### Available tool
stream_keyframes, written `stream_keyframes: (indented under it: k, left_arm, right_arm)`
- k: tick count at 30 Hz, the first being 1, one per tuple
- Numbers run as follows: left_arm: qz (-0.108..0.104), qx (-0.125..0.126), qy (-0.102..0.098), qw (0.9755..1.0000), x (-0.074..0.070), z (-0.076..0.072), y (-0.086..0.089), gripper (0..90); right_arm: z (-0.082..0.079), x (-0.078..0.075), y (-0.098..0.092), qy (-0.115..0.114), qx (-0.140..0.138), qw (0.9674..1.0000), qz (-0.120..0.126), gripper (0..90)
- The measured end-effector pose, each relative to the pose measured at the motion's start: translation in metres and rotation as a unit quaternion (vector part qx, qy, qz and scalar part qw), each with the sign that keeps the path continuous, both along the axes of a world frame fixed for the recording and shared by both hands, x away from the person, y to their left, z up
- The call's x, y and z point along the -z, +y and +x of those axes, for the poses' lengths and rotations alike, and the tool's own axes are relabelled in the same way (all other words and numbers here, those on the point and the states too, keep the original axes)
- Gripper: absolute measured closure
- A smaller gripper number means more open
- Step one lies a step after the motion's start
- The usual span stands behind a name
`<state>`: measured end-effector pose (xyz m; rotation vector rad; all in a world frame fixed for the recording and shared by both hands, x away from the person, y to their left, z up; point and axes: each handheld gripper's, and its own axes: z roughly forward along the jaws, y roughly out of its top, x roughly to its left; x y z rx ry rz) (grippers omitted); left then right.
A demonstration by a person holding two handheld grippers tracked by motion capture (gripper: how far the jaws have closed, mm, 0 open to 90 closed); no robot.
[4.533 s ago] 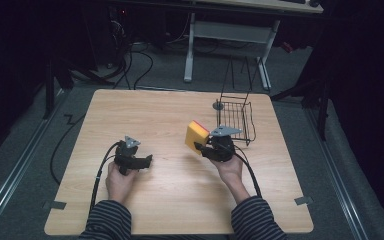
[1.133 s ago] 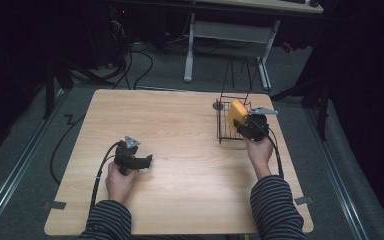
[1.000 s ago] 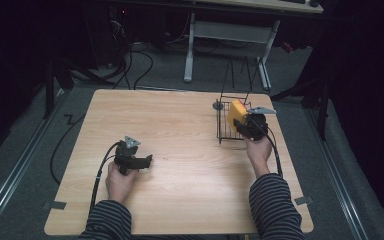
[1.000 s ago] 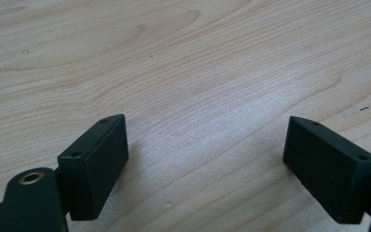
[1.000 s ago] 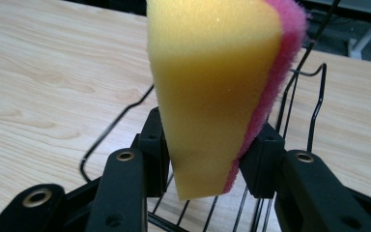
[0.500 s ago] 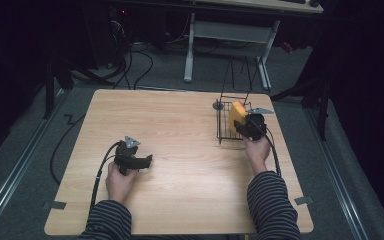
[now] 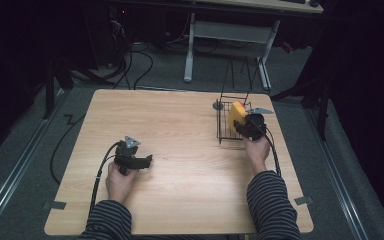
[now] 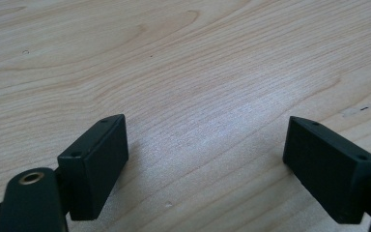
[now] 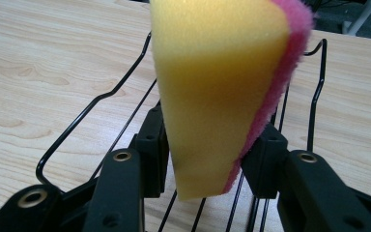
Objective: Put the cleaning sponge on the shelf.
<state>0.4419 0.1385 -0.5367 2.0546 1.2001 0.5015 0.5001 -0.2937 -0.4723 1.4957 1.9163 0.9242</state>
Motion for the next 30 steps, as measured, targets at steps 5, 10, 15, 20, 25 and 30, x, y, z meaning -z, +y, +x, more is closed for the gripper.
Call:
stream_keyframes:
  k: [5, 10, 15, 20, 25, 30]
  left_arm:
    - [0.0, 0.0, 0.0, 1.0, 0.0, 0.0, 0.0, 16.8]
    - [0.0, 0.0, 0.0, 1.0, 0.0, 0.0, 0.0, 16.8]
    - [0.0, 0.0, 0.0, 1.0, 0.0, 0.0, 0.0, 16.8]
    - [0.001, 0.0, 0.0, 1.0, 0.0, 0.0, 0.0, 16.8]
    - [0.001, 0.0, 0.0, 1.0, 0.0, 0.0, 0.0, 16.8]
    - [0.001, 0.0, -0.001, 1.0, 0.0, 0.0, 0.0, 16.8]
  right_arm:
    - [0.0, 0.001, 0.0, 0.003, 0.0, 1.0, 0.002, 54.5]
    - [0.0, 0.001, 0.0, 0.006, 0.003, 1.0, 0.001, 45.2]
    - [-0.002, -0.001, -0.002, 0.004, 0.005, 0.9998, 0.016, 37.1]
    - [-0.008, -0.006, -0.005, 0.003, 0.003, 0.9996, 0.027, 32.2]
    - [-0.013, -0.013, -0.005, -0.004, -0.005, 0.9995, 0.031, 29.9]
    - [-0.02, -0.021, -0.005, -0.014, -0.013, 0.9992, 0.034, 28.6]
